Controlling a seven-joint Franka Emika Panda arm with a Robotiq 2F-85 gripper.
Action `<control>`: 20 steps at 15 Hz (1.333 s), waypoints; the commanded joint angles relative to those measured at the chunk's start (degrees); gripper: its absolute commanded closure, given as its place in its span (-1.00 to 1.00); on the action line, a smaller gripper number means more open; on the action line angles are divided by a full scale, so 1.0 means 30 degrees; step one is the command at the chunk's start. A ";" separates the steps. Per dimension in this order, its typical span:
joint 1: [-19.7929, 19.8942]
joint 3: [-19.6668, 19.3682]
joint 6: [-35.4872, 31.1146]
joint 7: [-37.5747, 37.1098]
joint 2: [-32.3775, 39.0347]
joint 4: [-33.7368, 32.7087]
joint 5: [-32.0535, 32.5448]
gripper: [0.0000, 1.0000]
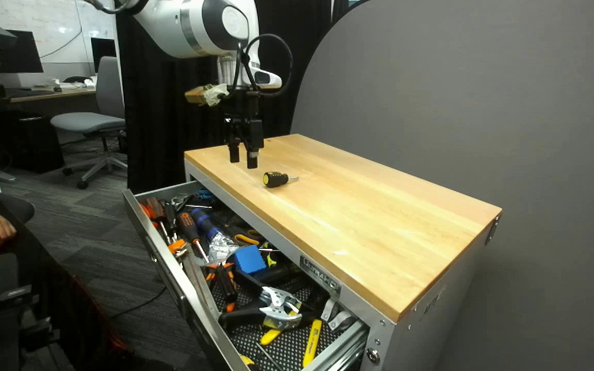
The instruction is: Place the black and yellow screwdriver inside the topmost drawer then close the drawer
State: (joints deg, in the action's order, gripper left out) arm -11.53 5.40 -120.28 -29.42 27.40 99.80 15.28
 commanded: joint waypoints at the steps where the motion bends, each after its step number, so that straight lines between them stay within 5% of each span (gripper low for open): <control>1: -0.0692 -0.0842 -0.0787 -0.0888 0.1045 -0.1428 -0.0582 -1.00; 14: -0.1291 -0.2352 -0.0379 -0.1354 0.2994 -0.3947 -0.0213 -1.00; 15: -0.1342 -0.2469 -0.0398 -0.1412 0.3040 -0.3997 -0.0090 -0.50; 16: -0.1367 -0.2541 -0.0382 -0.1459 0.3101 -0.4081 -0.0071 -0.47; 20: -0.1351 -0.2774 -0.0461 -0.1502 0.3213 -0.4195 -0.0028 0.17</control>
State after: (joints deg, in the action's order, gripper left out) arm -14.24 -1.37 -122.89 -32.83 35.87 89.83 14.63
